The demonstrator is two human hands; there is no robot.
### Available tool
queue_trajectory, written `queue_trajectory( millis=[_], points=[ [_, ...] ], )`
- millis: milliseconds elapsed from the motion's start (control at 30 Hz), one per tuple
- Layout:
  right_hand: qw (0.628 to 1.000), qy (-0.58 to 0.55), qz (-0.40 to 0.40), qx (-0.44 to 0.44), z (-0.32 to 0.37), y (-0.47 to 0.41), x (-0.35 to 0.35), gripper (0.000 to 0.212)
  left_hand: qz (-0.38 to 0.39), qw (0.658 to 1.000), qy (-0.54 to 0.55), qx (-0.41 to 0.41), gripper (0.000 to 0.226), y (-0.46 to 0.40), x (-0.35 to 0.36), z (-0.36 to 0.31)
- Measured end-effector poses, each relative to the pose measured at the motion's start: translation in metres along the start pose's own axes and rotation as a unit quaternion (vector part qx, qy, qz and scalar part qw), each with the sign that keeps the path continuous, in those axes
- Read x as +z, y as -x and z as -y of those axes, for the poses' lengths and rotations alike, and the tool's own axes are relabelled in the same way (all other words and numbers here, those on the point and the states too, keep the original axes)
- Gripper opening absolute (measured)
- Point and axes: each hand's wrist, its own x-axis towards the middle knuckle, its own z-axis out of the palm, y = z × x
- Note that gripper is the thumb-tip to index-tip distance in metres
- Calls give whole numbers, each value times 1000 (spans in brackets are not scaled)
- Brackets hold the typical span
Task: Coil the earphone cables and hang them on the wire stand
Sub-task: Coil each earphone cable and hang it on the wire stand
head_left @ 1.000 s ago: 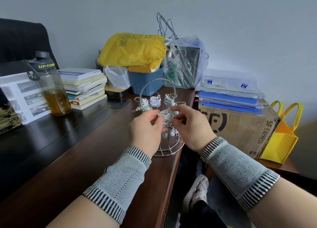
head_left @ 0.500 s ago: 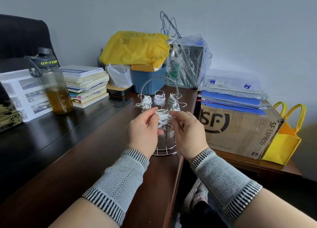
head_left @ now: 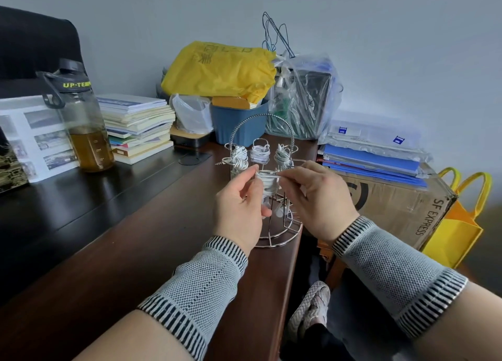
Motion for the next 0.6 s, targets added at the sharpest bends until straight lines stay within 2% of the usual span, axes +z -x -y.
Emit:
queue_trajectory(
  millis=[233, 600],
  points=[
    [997, -71, -15, 26, -6, 2, 3, 10, -2, 1000, 29, -4, 16, -2, 0, -4],
    [992, -109, 10, 61, -10, 4, 2, 8, -22, 997, 68, -19, 16, -2, 4, -6]
  ],
)
